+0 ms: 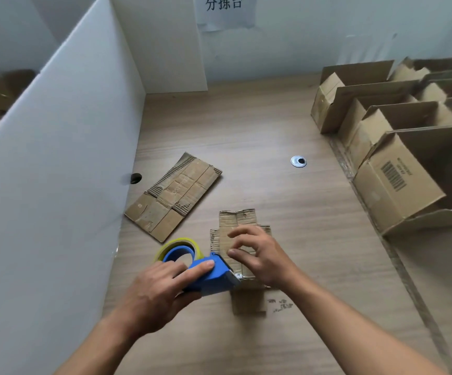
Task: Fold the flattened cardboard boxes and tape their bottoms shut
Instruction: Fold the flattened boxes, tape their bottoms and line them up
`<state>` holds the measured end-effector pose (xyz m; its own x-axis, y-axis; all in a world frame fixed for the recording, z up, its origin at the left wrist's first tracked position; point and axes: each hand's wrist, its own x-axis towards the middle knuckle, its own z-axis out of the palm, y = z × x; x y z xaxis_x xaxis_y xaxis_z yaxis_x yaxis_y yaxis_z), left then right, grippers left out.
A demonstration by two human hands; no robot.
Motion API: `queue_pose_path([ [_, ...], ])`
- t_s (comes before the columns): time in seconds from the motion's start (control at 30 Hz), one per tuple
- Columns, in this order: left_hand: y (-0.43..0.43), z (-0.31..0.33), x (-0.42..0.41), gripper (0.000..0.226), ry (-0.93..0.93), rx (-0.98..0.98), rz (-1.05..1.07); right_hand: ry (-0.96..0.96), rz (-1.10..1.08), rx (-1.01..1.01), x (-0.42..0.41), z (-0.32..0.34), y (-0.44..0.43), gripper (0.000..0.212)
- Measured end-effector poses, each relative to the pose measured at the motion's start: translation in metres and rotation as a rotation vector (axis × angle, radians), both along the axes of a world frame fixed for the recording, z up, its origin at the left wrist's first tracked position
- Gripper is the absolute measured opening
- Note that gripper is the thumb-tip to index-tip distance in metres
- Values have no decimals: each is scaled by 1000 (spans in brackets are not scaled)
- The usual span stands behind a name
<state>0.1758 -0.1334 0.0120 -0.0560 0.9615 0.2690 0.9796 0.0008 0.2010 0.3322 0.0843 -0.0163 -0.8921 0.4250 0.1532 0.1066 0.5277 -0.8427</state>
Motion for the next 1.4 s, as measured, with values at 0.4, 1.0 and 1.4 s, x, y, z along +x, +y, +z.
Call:
queue_pose_path([
  [0.4, 6, -3, 4, 58, -210, -8, -102, -50, -188, -250, 40, 3, -12, 13],
  [1.0, 6, 15, 7, 52, 75, 181, -49, 127, -177, -203, 45, 30, -17, 18],
  [1.4, 5, 24, 3, 60, 0, 126, -6, 86, -205, -147, 30, 39, -17, 12],
])
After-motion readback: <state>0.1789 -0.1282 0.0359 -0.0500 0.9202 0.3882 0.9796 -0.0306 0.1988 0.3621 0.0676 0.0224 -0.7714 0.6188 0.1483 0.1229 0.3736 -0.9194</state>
